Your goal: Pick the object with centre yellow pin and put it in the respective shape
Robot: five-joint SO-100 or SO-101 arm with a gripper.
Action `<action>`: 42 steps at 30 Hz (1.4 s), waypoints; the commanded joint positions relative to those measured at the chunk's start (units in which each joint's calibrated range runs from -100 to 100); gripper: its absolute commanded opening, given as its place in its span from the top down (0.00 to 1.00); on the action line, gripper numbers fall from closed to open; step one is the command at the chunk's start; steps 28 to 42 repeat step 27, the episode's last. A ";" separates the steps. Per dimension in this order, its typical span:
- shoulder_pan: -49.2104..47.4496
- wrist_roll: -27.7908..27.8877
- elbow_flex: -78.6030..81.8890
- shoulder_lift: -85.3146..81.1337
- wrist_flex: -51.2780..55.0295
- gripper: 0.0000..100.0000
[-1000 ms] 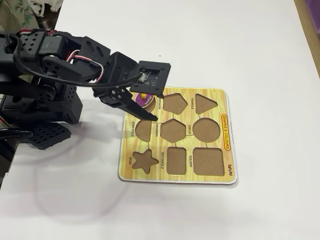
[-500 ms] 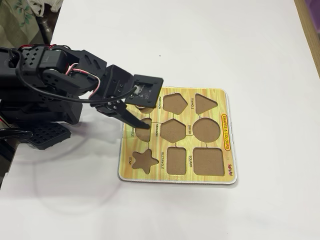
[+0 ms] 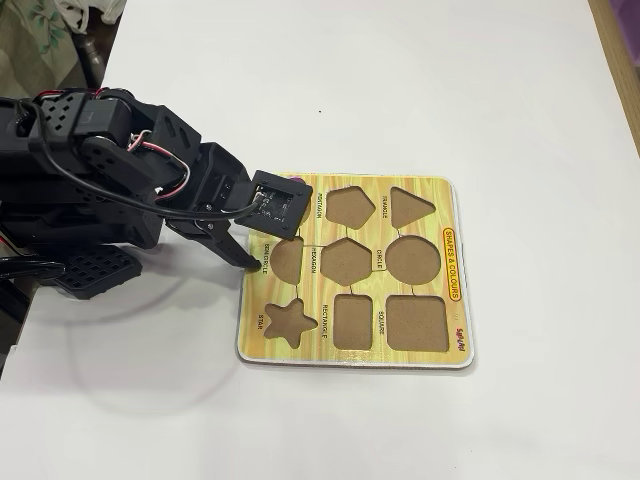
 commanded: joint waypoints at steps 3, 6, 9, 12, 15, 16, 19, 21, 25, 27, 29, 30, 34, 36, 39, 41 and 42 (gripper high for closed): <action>0.60 -0.12 0.36 0.55 3.66 0.82; 0.60 -0.12 0.36 0.55 5.04 0.82; 0.60 -0.12 0.36 0.55 6.59 0.82; 0.50 -0.12 0.36 0.55 7.46 0.82; 0.50 -0.12 0.36 0.55 7.46 0.82; 0.50 -0.12 0.36 0.55 7.46 0.82; 0.50 -0.12 0.36 0.55 7.46 0.82; 0.50 -0.12 0.36 0.55 7.46 0.82; 0.50 -0.06 0.36 0.55 7.46 0.82; 0.50 -0.06 0.36 0.55 7.46 0.82; 0.50 -0.06 0.36 0.55 7.46 0.82; 0.50 -0.06 0.36 0.55 7.46 0.82; 0.50 -0.06 0.36 0.55 7.46 0.82; 0.50 -0.06 0.36 0.55 7.46 0.82; 0.50 -0.06 0.36 0.55 7.46 0.82; 0.50 -0.06 0.36 0.55 7.46 0.82; 0.50 -0.06 0.36 0.55 7.46 0.82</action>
